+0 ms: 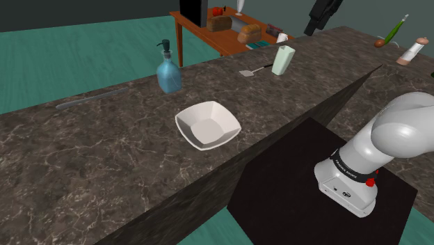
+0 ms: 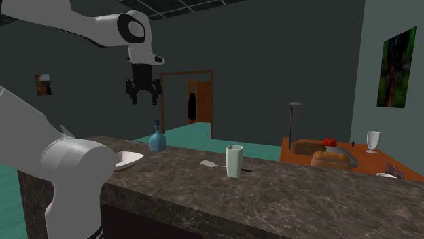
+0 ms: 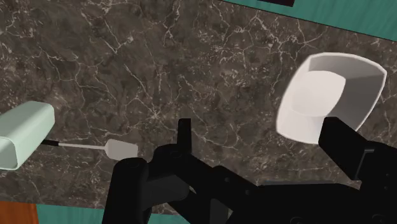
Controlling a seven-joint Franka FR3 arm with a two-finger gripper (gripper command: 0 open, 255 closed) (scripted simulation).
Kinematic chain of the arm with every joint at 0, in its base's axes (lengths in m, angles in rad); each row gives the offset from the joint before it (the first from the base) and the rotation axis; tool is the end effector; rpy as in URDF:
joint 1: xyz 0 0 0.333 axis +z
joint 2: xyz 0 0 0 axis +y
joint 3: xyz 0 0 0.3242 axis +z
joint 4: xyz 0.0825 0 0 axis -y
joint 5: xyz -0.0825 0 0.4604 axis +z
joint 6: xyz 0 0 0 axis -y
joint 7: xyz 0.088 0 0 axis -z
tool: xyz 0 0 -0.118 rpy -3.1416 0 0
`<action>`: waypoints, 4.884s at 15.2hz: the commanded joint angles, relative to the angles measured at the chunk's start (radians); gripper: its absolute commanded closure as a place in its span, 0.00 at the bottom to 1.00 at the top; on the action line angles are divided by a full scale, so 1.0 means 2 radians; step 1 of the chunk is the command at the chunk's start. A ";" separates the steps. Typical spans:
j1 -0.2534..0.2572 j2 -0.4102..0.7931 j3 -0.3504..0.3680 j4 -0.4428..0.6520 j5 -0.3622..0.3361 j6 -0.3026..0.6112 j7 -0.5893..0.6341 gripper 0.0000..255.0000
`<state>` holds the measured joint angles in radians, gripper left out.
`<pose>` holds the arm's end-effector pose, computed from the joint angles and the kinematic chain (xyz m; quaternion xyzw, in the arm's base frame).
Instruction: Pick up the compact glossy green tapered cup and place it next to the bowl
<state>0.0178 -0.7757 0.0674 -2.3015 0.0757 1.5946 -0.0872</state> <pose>0.3820 0.0473 0.6128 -0.9963 -0.0776 -0.0339 0.0139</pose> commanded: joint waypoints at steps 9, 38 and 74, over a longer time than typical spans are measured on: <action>-0.026 0.089 -0.053 -0.003 -0.038 0.075 -0.063 0.00; -0.097 0.489 -0.168 0.191 -0.032 0.241 -0.238 0.00; -0.095 0.460 -0.169 0.247 -0.040 0.158 -0.236 1.00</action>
<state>-0.1728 0.1492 -0.2709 -1.8189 -0.0028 1.9254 -0.5592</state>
